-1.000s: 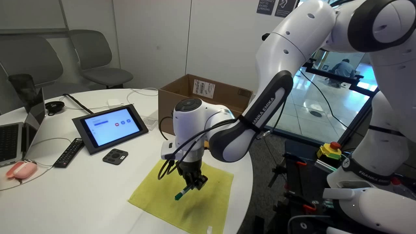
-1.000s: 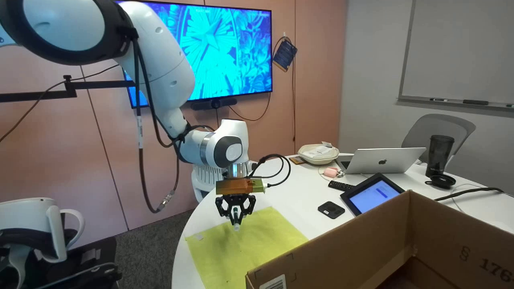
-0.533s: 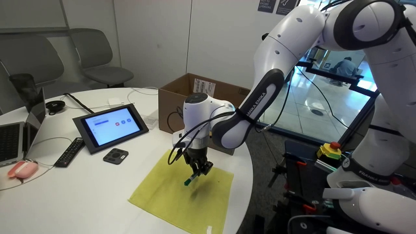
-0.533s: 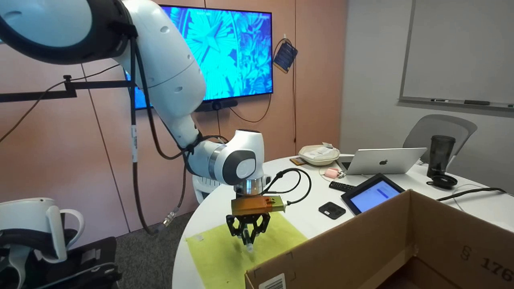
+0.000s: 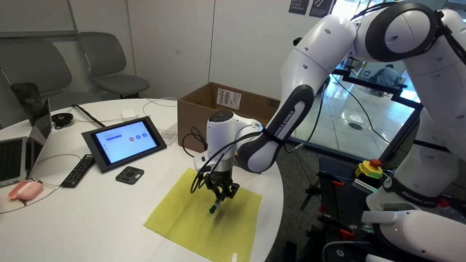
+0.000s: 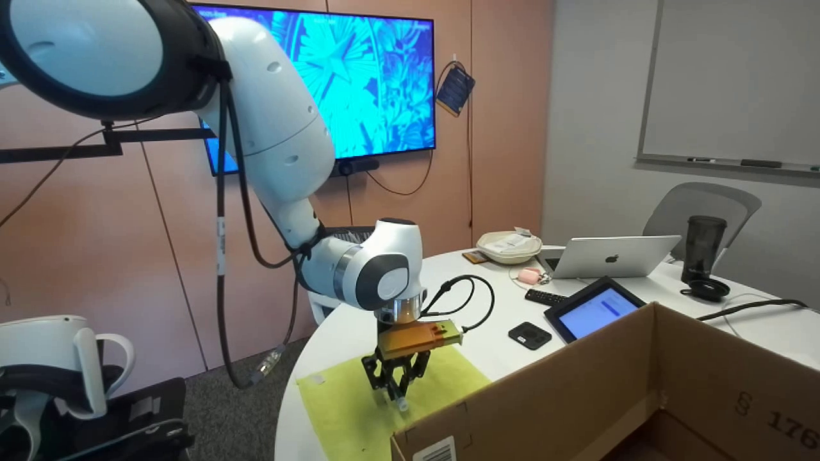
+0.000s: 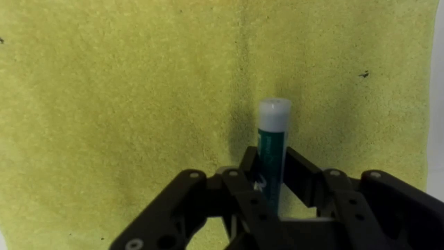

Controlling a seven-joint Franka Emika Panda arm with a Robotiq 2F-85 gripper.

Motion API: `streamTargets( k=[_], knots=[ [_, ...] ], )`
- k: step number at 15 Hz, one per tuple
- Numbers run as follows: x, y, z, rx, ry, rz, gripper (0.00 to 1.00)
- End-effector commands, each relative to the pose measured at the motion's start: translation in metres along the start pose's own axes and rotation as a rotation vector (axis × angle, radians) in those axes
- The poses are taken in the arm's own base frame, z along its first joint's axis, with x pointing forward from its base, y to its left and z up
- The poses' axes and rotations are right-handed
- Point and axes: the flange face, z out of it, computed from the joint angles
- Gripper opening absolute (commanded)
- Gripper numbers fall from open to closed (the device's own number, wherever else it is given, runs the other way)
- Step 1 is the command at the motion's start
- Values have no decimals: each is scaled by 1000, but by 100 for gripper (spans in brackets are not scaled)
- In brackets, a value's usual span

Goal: Put the marker on the cloth, then fold the cloth and put it in the box

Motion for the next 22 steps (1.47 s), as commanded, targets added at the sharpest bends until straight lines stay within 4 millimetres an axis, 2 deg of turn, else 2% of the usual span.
streamTargets(
  k=[1, 7, 8, 9, 11, 12, 17, 18, 22],
  knots=[
    [13, 9, 8, -39, 35, -38, 13],
    [26, 11, 25, -65, 65, -45, 15],
    [28, 12, 27, -66, 63, -46, 23],
    [28, 12, 28, -67, 61, -48, 47],
    [29, 13, 30, -68, 58, -50, 51],
    [29, 14, 29, -65, 55, -49, 57],
    [20, 14, 19, -64, 49, -38, 97],
    [17, 13, 17, -61, 47, -35, 100],
    [-2, 10, 5, -64, 34, -7, 100]
  ],
)
